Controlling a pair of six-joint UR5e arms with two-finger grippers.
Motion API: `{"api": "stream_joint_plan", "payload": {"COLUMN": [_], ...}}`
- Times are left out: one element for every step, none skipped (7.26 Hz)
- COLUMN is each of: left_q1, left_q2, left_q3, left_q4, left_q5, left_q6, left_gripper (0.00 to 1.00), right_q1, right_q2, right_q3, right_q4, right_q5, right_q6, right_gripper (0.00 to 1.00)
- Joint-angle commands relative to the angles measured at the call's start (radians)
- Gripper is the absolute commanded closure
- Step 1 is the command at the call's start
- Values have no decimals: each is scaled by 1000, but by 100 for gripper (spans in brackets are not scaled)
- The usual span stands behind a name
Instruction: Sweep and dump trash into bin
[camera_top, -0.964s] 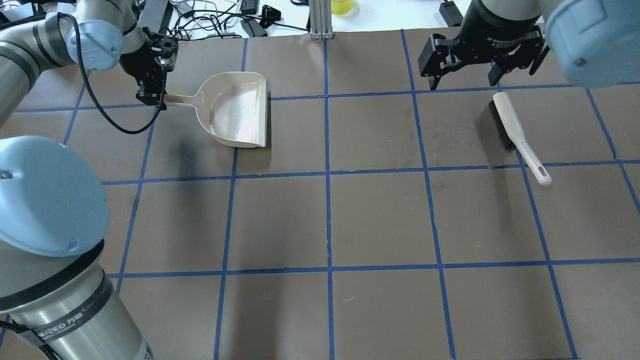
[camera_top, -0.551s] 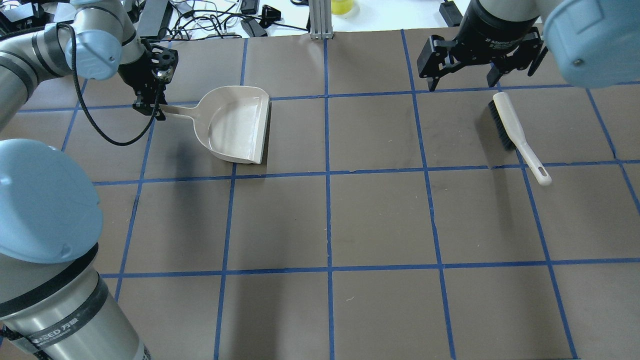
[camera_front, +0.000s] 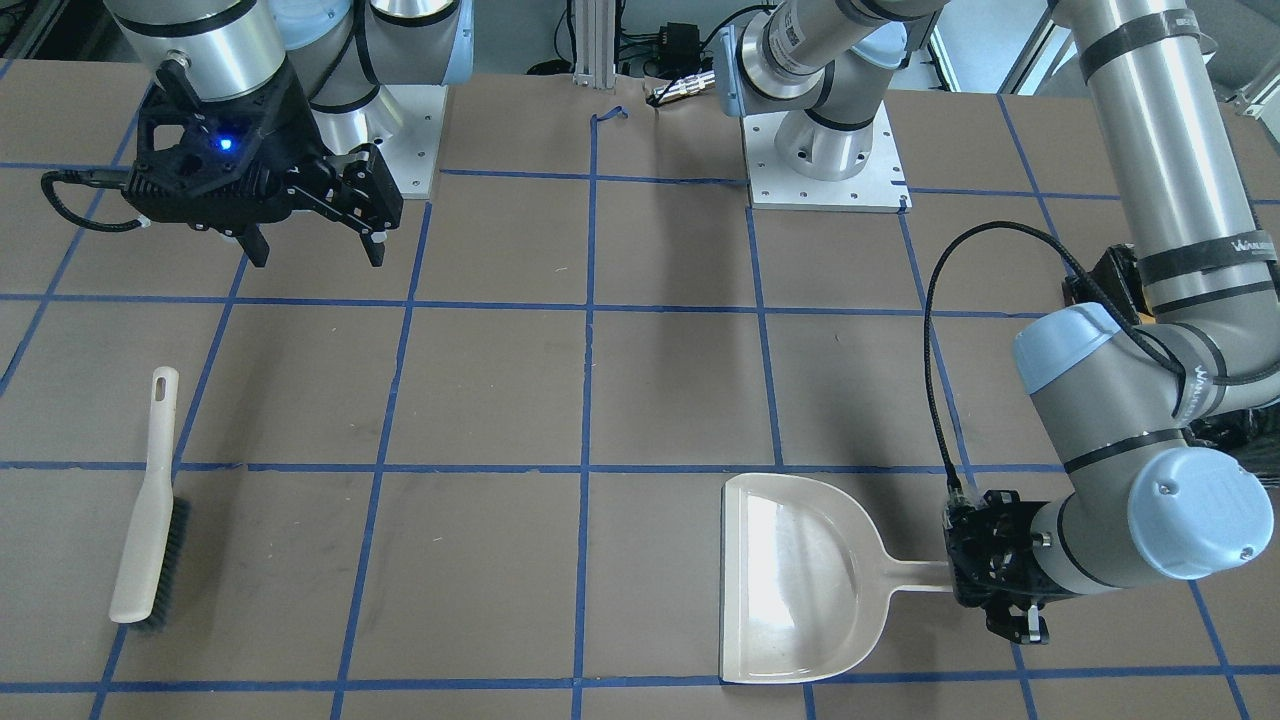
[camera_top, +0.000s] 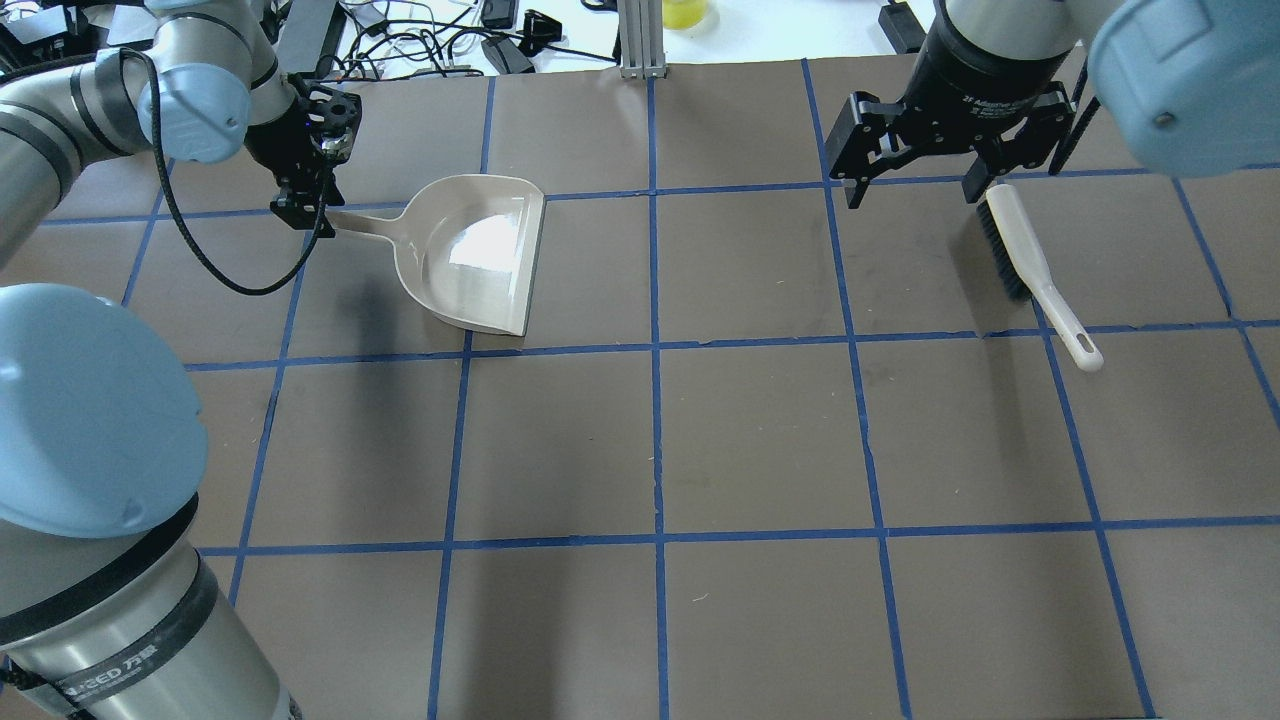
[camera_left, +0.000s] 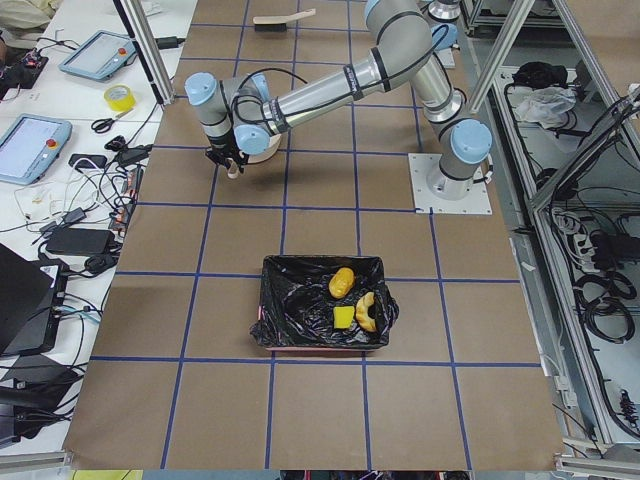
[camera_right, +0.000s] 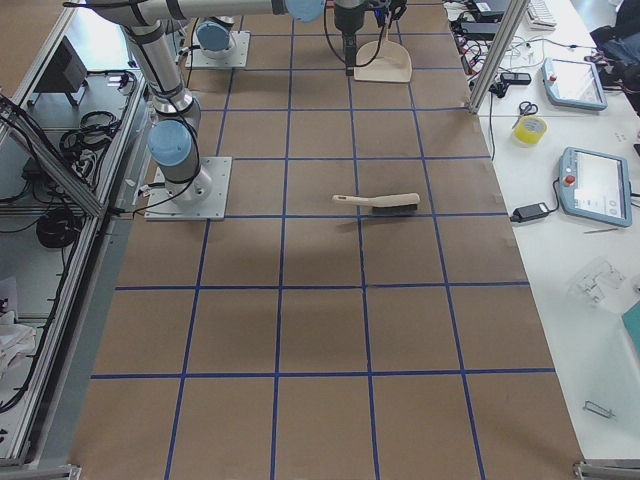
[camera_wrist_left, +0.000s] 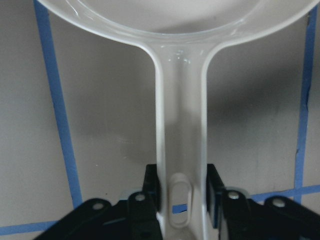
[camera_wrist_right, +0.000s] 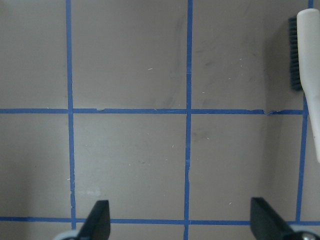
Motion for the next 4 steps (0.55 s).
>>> {"api": "stream_joint_plan", "payload": {"left_q1": [-2,-18,-63,-120], "left_q2": [12,38,70,114], "left_q3": [4,8,8,11], "left_q4": [4,-6,-8,-11], "left_q5": [-6,-8,-33,-47], "left_q6": [-101,-157,-277,-415], "left_gripper": [8,8,7,1], "right_q1": [0,0,2,2], "right_q2": [-4,-5,-9,-10], "right_q3": [-3,-3,-5,-9], "right_q4": [1,7,12,12], "right_q5": [-2,-5,-8,-45], "right_q6": [0,0,2,2], "right_gripper": [0,0,0,0]}}
